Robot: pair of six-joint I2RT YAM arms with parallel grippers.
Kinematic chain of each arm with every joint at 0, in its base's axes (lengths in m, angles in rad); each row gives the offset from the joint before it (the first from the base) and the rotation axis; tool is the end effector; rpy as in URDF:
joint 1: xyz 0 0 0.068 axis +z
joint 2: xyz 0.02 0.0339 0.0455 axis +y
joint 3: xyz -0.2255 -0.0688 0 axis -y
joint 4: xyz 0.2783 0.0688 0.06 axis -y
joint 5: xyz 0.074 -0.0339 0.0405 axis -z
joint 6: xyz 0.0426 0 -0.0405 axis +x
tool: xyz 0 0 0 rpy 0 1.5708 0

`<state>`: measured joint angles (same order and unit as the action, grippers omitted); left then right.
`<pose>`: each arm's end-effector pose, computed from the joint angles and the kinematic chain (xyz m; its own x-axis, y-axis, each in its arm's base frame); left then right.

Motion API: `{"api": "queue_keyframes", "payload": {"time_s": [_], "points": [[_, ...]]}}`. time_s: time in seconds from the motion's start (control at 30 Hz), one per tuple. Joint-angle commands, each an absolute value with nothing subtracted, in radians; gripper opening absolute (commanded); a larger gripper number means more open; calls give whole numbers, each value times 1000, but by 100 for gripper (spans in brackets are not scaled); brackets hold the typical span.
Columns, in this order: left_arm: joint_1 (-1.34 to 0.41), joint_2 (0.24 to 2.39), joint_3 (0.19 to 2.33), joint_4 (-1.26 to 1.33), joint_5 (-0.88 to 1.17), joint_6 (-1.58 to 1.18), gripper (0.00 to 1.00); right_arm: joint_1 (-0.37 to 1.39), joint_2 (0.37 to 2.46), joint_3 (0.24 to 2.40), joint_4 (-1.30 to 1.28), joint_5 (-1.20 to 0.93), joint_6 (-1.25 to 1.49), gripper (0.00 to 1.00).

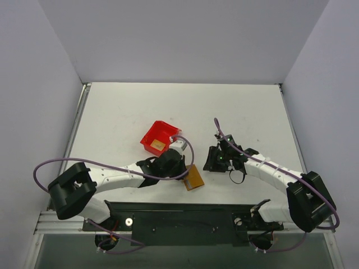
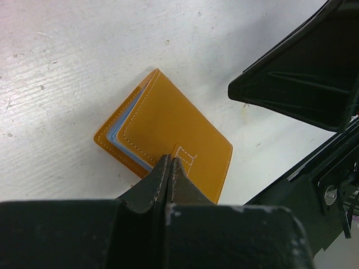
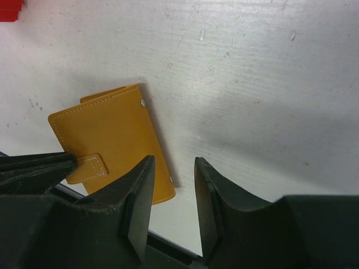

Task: Put the credit cards into the card holder
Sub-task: Close the card holder at the center of the board.

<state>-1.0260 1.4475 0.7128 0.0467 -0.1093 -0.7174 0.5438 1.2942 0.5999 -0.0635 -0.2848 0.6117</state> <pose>0.1744 -0.2789 0.1214 -0.7782 0.0232 -0.6276 0.3913 0.7995 -0.4557 0.2455 0.1624 0.1195 -0.8670 0.1199 -0.4837 -0.2117 0.7901 0.5752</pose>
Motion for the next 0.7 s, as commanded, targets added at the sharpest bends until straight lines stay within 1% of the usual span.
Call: {"api": "queue_keyframes", "payload": {"time_s": [0.0,0.27,0.67], "points": [[-1028,1425,686,60,-121,-719,0,546,1292,592,-64,-284,600,31],[-1029,1460,608,100,-106,-742,0,543,1308,583,-38,-325,595,36],[-1029,1537,583,112,-104,-741,0,523,1373,535,159,-554,604,38]]}}
